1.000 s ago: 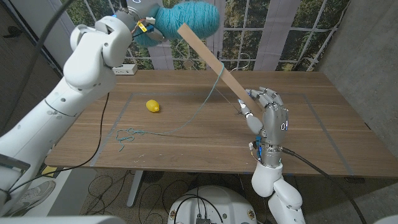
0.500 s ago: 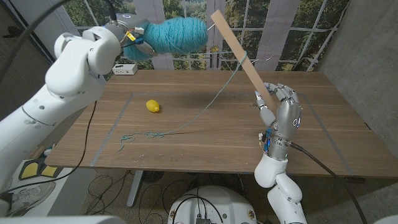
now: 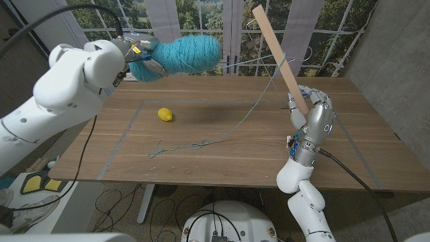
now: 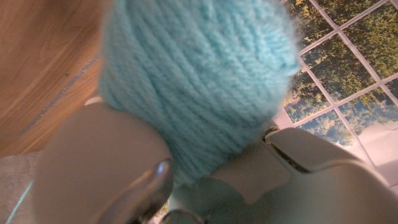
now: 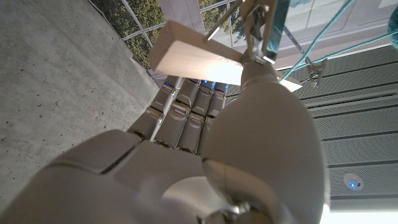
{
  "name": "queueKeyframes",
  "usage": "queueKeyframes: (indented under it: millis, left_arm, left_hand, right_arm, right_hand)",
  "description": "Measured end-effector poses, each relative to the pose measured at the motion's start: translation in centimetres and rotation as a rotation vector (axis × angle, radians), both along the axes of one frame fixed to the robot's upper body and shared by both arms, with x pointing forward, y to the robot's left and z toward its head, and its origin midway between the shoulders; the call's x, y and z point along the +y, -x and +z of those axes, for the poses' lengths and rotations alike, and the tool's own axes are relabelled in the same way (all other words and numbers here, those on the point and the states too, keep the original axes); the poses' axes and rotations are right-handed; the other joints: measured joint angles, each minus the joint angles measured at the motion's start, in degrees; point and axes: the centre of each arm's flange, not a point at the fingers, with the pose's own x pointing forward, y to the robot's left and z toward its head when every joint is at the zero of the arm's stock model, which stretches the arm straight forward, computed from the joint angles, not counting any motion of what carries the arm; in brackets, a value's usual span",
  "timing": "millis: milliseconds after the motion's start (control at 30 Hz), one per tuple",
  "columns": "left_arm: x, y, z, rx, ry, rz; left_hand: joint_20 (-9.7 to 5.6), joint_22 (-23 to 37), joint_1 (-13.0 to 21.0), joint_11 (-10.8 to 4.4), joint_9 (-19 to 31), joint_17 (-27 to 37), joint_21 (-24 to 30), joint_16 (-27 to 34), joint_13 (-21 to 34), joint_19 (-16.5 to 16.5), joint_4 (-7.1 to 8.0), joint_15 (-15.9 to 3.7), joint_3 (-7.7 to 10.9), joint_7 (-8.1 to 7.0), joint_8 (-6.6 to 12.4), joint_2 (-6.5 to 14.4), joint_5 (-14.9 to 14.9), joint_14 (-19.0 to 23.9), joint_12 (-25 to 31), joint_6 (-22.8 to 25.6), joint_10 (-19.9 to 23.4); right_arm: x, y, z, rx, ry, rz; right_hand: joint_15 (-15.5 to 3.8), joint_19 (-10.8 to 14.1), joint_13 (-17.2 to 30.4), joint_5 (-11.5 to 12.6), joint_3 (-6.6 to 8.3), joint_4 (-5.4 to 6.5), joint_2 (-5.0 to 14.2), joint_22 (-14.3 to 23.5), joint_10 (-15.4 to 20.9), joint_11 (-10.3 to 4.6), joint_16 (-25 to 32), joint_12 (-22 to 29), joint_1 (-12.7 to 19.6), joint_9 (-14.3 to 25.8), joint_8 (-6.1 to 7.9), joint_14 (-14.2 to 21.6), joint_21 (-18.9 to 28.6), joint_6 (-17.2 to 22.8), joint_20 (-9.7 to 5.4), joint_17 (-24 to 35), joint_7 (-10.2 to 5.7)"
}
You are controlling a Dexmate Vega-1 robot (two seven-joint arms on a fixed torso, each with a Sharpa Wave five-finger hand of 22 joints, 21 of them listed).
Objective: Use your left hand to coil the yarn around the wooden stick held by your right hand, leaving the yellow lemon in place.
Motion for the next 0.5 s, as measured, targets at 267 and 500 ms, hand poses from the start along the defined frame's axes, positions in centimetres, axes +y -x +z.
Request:
queueKeyframes:
  millis: [267, 500]
  left_arm:
    - [-0.9, -0.3, -0.9, 0.126, 0.020, -0.100]
    - [-2.0, -0.4, -1.2, 0.238, 0.036, -0.211]
  left_hand:
    - [-0.01, -0.19, 0.00, 0.43, -0.12, 0.36, 0.00, -0.11, -0.22, -0.01, -0.22, 0.00, 0.22, 0.02, 0.00, 0.00, -0.25, 0.00, -0.01, 0.01, 0.43]
    - [-0.21, -0.18, 0.00, 0.45, -0.58, 1.18, 0.00, -0.52, -0.26, -0.42, -0.46, -0.01, 0.46, 0.54, 0.00, 0.00, -0.34, -0.01, -0.18, 0.53, 0.45]
  right_arm:
    - [-0.1, -0.6, 0.6, 0.017, -0.003, -0.019]
    - [0.5, -1.1, 0.8, 0.034, 0.016, -0.029]
  right_hand:
    - [0.00, 0.00, 0.07, 0.00, -0.30, 0.13, 0.00, 0.00, 0.00, 0.00, -0.37, -0.10, 0.00, -0.01, -0.02, 0.00, 0.40, 0.01, 0.00, 0.30, -0.01]
    - [0.00, 0.01, 0.22, 0.00, -0.33, 0.10, -0.01, 0.01, 0.00, 0.00, -0.43, -0.23, 0.01, 0.31, -0.21, 0.00, 0.45, 0.02, 0.00, 0.30, -0.02]
